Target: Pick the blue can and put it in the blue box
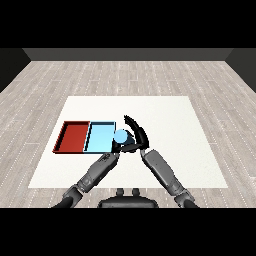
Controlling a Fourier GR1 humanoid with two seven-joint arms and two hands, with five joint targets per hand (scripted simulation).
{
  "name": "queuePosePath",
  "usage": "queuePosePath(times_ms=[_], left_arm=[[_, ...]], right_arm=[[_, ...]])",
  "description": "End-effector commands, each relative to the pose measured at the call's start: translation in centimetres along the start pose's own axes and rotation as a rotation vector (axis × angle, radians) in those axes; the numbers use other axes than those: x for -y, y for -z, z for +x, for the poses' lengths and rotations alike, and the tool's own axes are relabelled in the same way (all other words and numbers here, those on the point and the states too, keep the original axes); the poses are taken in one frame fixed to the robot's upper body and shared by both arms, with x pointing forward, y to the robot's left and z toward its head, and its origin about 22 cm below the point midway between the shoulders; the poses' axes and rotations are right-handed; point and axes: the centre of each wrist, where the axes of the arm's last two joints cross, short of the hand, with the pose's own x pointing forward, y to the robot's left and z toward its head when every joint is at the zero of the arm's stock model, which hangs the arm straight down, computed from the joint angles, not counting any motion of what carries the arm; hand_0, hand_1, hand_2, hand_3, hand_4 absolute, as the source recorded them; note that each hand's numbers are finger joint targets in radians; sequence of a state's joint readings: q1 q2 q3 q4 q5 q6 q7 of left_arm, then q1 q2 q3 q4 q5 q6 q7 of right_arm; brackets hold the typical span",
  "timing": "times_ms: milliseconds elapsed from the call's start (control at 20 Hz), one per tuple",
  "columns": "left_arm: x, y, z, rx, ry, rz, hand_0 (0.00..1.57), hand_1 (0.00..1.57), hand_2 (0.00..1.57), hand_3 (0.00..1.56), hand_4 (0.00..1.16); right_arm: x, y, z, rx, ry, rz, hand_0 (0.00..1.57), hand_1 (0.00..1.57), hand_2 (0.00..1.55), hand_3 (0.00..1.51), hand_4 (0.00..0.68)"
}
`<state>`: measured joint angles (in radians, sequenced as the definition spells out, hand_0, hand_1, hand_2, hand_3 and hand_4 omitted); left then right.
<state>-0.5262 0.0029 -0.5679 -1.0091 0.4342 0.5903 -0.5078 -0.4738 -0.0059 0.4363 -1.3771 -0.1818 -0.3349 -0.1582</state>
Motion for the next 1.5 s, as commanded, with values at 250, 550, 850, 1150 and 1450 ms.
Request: queuePosePath(times_ms=[250, 550, 850, 1150, 1450], left_arm=[[-2.4, 1.4, 0.3, 0.041, 0.056, 0.023, 1.57, 1.57, 1.57, 1.49, 1.15], [-4.0, 2.5, 0.4, 0.035, 0.133, 0.089, 1.57, 1.57, 1.57, 1.47, 1.13], [-10.9, 4.1, -0.5, -0.029, 0.268, 0.229, 1.57, 1.57, 1.57, 1.49, 1.14], [-17.4, 5.3, -1.0, -0.218, 0.425, 0.317, 1.56, 1.56, 1.54, 1.46, 1.1], [-18.4, 6.9, -2.6, -0.371, 0.525, 0.258, 1.57, 1.57, 1.57, 1.48, 1.05]], right_arm=[[5.1, -1.8, 0.3, 0.064, 0.082, -0.048, 0.0, 0.0, 0.0, 0.0, 0.0], [8.5, -4.4, 4.2, 0.126, 0.064, -0.054, 0.0, 0.0, 0.0, 0.0, 0.0], [11.8, -5.7, 4.7, 0.169, 0.063, -0.159, 0.0, 0.0, 0.0, 0.0, 0.0], [12.1, -6.6, 3.9, 0.183, 0.077, -0.184, 0.0, 0.0, 0.0, 0.0, 0.0], [13.7, -5.2, 3.1, 0.174, 0.106, -0.226, 0.0, 0.0, 0.0, 0.0, 0.0]])
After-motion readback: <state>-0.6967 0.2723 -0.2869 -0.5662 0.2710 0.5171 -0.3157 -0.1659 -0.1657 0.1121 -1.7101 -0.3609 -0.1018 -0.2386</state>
